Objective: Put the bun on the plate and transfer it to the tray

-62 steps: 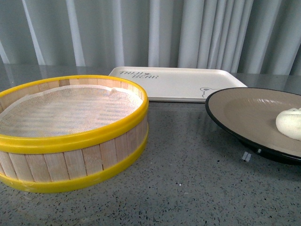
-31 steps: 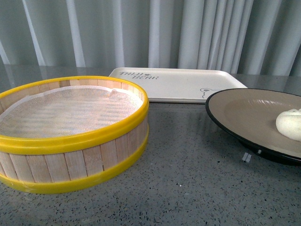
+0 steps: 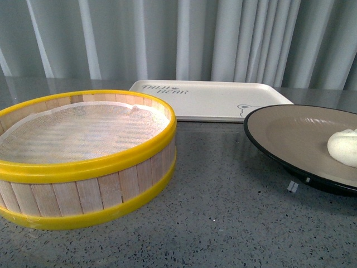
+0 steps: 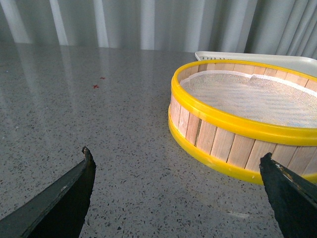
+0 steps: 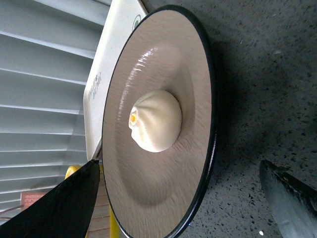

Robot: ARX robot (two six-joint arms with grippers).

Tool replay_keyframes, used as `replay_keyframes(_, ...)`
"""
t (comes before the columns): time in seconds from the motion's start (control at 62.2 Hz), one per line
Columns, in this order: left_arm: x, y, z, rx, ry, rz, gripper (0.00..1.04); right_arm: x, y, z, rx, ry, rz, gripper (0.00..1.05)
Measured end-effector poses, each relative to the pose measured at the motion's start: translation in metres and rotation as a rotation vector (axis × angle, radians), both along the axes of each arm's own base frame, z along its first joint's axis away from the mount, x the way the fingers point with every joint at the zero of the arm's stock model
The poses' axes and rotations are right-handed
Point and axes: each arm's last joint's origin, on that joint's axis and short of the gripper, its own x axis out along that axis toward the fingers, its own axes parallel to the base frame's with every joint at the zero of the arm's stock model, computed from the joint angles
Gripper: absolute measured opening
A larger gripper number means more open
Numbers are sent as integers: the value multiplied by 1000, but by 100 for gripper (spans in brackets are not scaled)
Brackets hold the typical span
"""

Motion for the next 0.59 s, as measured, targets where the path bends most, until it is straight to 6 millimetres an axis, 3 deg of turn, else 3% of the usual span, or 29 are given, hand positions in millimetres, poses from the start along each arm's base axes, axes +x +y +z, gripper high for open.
replay_keyframes(0.193, 0, 0, 0, 0, 0, 0, 98, 15, 3, -5, 71, 47, 1, 96)
replay_keyframes(0.546, 0, 0, 0, 0, 0, 0, 98, 27, 28, -12, 130, 89, 70, 96)
replay_keyframes(0.594, 0, 0, 0, 0, 0, 0, 98, 27, 28, -14, 137, 97, 67, 90)
